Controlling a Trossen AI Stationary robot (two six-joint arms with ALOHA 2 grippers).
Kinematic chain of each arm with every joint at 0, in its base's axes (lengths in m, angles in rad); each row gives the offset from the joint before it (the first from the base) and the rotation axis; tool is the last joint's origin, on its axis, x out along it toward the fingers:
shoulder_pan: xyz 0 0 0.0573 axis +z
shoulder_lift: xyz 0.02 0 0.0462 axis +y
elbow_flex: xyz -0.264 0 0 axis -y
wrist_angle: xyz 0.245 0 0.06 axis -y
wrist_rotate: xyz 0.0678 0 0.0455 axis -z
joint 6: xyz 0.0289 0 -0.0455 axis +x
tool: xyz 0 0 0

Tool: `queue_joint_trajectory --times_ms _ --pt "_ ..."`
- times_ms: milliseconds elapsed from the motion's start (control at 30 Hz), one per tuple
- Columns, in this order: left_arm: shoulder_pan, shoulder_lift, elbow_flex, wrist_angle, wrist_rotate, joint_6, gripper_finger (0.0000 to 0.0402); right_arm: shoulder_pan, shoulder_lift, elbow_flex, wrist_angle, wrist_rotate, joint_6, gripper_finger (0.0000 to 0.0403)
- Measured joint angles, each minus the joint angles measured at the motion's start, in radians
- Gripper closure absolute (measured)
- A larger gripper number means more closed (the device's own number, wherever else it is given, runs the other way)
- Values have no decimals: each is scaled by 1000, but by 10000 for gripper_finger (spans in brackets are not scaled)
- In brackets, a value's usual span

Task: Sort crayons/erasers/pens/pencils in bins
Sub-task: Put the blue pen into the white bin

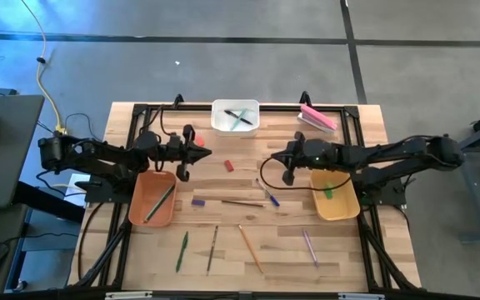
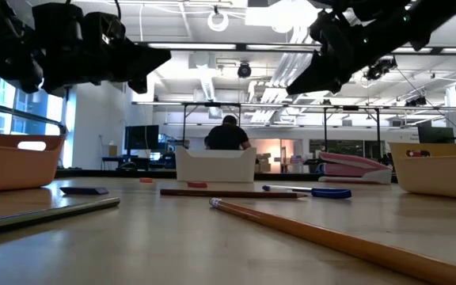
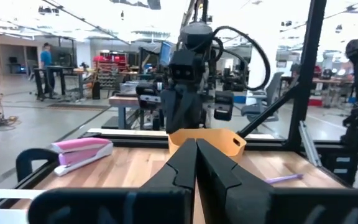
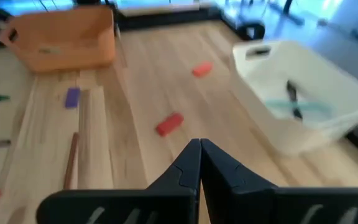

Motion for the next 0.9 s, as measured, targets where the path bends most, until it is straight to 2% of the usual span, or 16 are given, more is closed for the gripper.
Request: queue_joint_trajectory --times_ms 367,900 --pt "11 -1 -12 -1 12 -3 401 91 74 184 -327 68 202 391" --pt "10 0 -12 -20 13 -3 401 192 290 415 -635 85 426 309"
